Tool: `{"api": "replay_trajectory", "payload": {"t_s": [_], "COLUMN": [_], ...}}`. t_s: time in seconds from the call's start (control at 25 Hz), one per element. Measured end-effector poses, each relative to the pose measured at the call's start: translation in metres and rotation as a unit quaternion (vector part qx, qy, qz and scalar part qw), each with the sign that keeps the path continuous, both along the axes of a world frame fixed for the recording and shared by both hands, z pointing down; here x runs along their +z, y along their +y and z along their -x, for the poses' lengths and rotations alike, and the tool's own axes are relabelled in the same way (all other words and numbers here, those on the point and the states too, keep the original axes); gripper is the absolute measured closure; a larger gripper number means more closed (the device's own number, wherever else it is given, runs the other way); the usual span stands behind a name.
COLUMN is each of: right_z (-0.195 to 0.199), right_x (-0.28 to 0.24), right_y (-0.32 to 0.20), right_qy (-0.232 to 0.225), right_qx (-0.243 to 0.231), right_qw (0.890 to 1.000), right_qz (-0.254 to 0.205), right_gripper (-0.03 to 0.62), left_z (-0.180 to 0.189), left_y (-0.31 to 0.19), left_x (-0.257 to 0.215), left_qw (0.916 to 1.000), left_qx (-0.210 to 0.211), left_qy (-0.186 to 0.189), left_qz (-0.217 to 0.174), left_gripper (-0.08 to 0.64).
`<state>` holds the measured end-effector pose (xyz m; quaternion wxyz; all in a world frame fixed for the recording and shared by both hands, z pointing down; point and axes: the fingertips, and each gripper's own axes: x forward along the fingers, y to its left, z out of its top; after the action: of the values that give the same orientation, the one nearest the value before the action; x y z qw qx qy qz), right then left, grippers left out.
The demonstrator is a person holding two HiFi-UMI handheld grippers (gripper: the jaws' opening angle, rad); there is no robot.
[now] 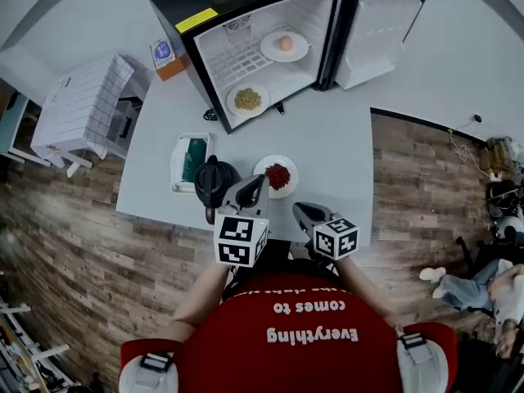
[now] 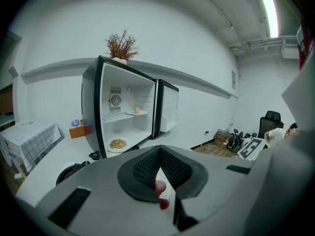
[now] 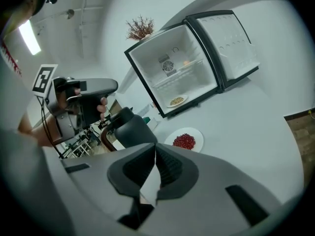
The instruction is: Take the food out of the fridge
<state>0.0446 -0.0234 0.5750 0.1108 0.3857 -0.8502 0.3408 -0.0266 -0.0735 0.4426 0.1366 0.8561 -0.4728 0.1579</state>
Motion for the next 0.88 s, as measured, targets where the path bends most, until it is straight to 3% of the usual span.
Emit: {"api": "replay_trajectory", "payload": {"t_s": [0.16,0.28,0.72,0.88], "right_z": [-0.001,-0.007,-0.048,-0.056], "right_x": [-0.014,-0.020,-0.028,-0.035], "right_y": [0.001,-0.001,-0.019,-0.033], "right_qy": [-0.013,-0.020,-0.052,-0.063], "right_qx": [0.000,0.009,0.088,0.092], "right_qw": [1.000,0.999,0.994,0.993], "right_qz": [-0.027,-0.033,-0.043,-0.043], "right_gripper": [0.577,0.577,0.577,0.577], "left_z": [-0.014,-0.022,-0.032,-0.038], "left_y": [0.000,0.001,-0.008,-0.018], "left_x": [-0.008,-0.007,0.001,0.002], "left_qw": [0.9997,0.9993,0.9991,0.9990], "left_qx": [0.023,0.036,0.043,0.044], "left_qy": [0.011,-0.002,-0.005,-0.001], "left_qz": [-0.006,-0.009,0.001,0.003], "left_gripper": [0.558,0.558,0.558,0.557]}}
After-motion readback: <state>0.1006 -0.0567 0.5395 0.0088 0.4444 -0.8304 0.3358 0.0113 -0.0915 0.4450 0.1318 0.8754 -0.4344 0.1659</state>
